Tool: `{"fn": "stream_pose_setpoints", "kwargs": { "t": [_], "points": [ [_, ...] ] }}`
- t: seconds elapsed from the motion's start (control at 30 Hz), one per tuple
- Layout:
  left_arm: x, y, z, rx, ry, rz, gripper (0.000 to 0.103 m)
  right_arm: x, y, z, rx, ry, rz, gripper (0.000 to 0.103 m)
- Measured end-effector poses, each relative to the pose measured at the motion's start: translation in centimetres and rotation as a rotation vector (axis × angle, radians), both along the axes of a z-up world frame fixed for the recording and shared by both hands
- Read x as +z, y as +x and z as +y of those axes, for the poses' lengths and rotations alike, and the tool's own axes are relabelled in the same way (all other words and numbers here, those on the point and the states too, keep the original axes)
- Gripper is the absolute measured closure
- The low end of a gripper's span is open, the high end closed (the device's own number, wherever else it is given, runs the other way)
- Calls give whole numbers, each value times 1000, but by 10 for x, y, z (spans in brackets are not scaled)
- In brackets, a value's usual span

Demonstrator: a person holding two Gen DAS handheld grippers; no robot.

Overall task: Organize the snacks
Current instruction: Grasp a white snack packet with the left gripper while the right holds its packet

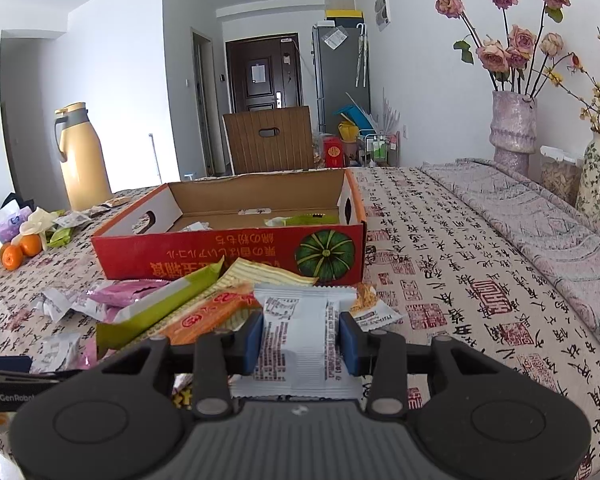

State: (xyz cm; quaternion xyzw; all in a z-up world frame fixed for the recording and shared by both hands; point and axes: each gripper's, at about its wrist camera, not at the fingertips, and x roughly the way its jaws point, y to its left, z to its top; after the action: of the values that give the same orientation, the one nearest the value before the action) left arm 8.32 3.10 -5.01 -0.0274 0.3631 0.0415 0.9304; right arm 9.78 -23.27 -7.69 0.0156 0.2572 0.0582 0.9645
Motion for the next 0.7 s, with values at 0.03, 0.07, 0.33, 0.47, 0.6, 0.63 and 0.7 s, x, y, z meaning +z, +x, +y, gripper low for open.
{"fn": "stream_pose_setpoints", "kwargs": {
  "t": [0.03,0.07,0.33,0.47,0.6,0.63,0.7],
  "points": [
    [0,0,0,-1,0,-2,31,0,0,0,0,1,0,64],
    [1,-1,0,-3,-1,-3,35,0,0,0,1,2,0,64],
    [4,-6,-1,-24,-13,-11,56,1,-5,0,6,7,-3,64],
    [7,-10,0,-35,-14,-28,61,3,-8,0,5,9,-8,64],
    [12,-15,-1,-42,-8,-51,62,5,-12,-1,4,11,-16,64],
    [14,-16,-1,-43,-7,-57,62,6,-12,-1,3,12,-18,64],
    [16,-17,-1,-43,-5,-69,62,7,-13,-1,3,12,-22,64]
  ]
}}
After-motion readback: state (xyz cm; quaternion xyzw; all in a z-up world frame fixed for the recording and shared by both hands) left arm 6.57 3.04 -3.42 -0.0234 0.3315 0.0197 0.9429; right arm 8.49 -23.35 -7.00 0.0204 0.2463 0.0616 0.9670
